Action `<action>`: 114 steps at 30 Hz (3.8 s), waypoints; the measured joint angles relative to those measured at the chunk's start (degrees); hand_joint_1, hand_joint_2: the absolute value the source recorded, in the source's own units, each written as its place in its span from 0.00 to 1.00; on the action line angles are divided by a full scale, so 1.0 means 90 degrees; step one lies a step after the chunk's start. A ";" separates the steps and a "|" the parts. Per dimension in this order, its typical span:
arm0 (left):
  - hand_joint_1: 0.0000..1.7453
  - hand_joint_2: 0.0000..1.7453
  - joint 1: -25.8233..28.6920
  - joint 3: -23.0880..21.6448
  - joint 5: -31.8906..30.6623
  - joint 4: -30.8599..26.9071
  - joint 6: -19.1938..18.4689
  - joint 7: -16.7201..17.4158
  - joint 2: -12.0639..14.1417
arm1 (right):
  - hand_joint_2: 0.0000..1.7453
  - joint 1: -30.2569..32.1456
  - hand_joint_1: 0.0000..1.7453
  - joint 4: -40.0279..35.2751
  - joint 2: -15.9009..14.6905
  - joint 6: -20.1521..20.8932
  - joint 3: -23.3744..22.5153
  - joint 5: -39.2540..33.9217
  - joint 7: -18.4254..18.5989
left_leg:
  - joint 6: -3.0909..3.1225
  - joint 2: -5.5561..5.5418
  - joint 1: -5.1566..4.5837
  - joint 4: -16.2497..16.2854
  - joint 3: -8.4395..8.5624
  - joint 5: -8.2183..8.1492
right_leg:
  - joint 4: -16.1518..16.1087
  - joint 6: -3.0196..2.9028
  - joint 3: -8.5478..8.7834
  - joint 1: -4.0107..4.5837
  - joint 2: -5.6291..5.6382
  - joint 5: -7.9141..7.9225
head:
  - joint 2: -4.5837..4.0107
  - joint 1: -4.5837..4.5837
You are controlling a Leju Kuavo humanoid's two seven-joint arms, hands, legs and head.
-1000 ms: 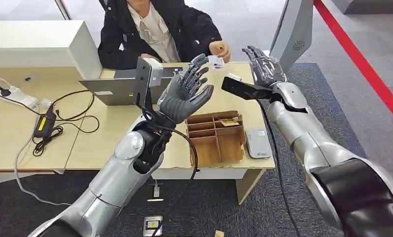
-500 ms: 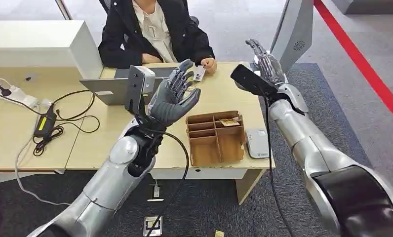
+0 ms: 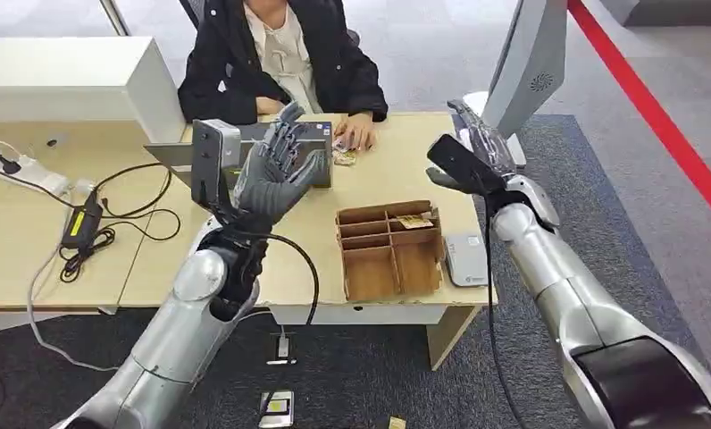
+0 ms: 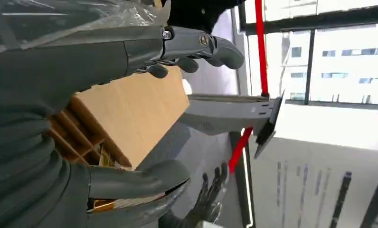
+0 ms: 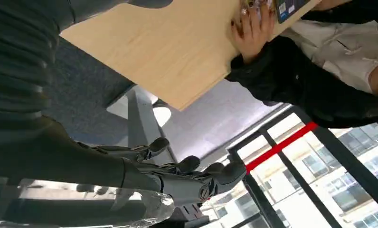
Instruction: Pass the card to the sensor for recognition and then transmit it.
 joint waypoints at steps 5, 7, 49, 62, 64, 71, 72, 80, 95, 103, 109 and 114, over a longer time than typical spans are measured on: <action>0.00 1.00 0.0154 0.0209 -0.0119 -0.0219 -0.0053 0.0158 0.0131 | 1.00 0.0495 0.00 -0.0694 -0.0170 0.0226 0.0002 -0.0180 0.0374 | 0.0000 0.0000 0.0000 -0.0001 0.0000 0.0000 | 0.0000 0.0000 0.0000 0.0000 0.0001 0.0000 | 0.0000 0.0000; 0.00 1.00 0.0199 0.0253 -0.0160 -0.0309 -0.0102 0.0206 0.0170 | 1.00 0.0670 0.00 -0.1010 -0.0214 0.0335 0.0005 -0.0245 0.0450 | 0.0000 0.0000 0.0000 0.0000 -0.0001 0.0000 | 0.0000 0.0000 0.0000 0.0000 0.0001 0.0000 | 0.0000 0.0000; 0.00 1.00 0.0553 0.0717 -0.0391 -0.1266 -0.0556 0.0634 0.0376 | 1.00 0.1799 0.00 -0.2754 -0.0126 0.0332 0.0491 0.1802 0.0389 | -0.0001 -0.0001 0.0001 -0.0004 -0.0003 0.0000 | 0.0000 -0.0001 0.0000 0.0002 0.0000 -0.0001 | 0.0000 0.0002; 0.00 1.00 0.0538 0.0702 -0.0376 -0.1309 -0.0495 0.0670 0.0350 | 1.00 0.1558 0.00 -0.1076 0.0284 -0.1148 0.0964 0.3065 0.0151 | -0.0001 -0.0003 0.0001 -0.0004 -0.0003 0.0000 | 0.0000 -0.0002 0.0000 0.0003 -0.0006 -0.0003 | 0.0000 0.0002; 0.00 1.00 0.0539 0.0702 -0.0369 -0.1309 -0.0495 0.0666 0.0347 | 1.00 0.1542 0.00 -0.0923 0.0342 -0.1158 0.0981 0.2999 0.0117 | -0.0001 -0.0003 0.0001 -0.0004 -0.0002 0.0000 | 0.0000 -0.0002 0.0000 0.0003 -0.0006 -0.0003 | 0.0000 0.0000; 0.00 1.00 0.0540 0.0688 -0.0364 -0.1307 -0.0495 0.0629 0.0345 | 1.00 0.1495 0.00 -0.0472 0.0473 -0.1170 0.1003 0.2885 0.0066 | -0.0001 -0.0002 0.0001 -0.0003 -0.0002 0.0000 | 0.0000 -0.0002 0.0000 0.0003 -0.0006 -0.0003 | 0.0000 0.0000; 0.00 1.00 0.0540 0.0685 -0.0357 -0.1307 -0.0495 0.0624 0.0345 | 1.00 0.1492 0.00 -0.0433 0.0478 -0.1173 0.1005 0.2875 0.0064 | -0.0001 -0.0002 0.0001 -0.0003 -0.0002 0.0000 | 0.0000 -0.0002 0.0000 0.0003 -0.0006 -0.0003 | 0.0000 0.0000; 0.00 1.00 0.0529 0.0671 -0.0301 -0.1287 -0.0495 0.0568 0.0289 | 1.00 0.1471 0.00 -0.0229 0.0478 -0.1532 0.1013 0.2880 0.0100 | -0.0001 -0.0001 0.0001 -0.0002 0.0000 0.0000 | -0.0001 -0.0002 0.0000 0.0003 -0.0006 -0.0002 | 0.0000 0.0000; 0.00 1.00 0.0457 0.0646 -0.0252 -0.1185 -0.0464 0.0442 0.0204 | 1.00 0.1319 0.00 0.0012 0.0194 -0.1979 0.0864 0.2691 0.0103 | -0.0001 0.0001 0.0000 -0.0002 0.0002 0.0001 | -0.0002 -0.0002 -0.0001 0.0002 -0.0002 -0.0001 | 0.0000 0.0000; 0.00 1.00 0.0440 0.0629 -0.0214 -0.1147 -0.0432 0.0415 0.0182 | 1.00 0.1210 0.00 0.0101 0.0070 -0.1996 0.0792 0.2620 0.0059 | -0.0001 0.0001 0.0001 -0.0001 0.0003 0.0000 | -0.0002 -0.0002 -0.0001 0.0002 -0.0001 -0.0001 | 0.0000 0.0000; 0.00 1.00 0.0432 0.0617 -0.0189 -0.1062 -0.0420 0.0333 0.0143 | 1.00 0.1181 0.00 0.0194 0.0044 -0.2006 0.0760 0.2601 -0.0021 | -0.0001 0.0001 0.0001 -0.0002 0.0002 0.0000 | -0.0002 -0.0002 -0.0001 0.0002 -0.0001 -0.0001 | 0.0000 0.0000; 0.00 1.00 0.0414 0.0581 -0.0078 -0.1030 -0.0432 0.0391 0.0136 | 1.00 0.1145 0.00 0.0252 0.0044 -0.2066 0.0746 0.2530 -0.0058 | -0.0001 0.0001 0.0001 -0.0002 0.0002 0.0000 | -0.0002 -0.0002 -0.0001 0.0002 -0.0001 -0.0002 | 0.0000 0.0000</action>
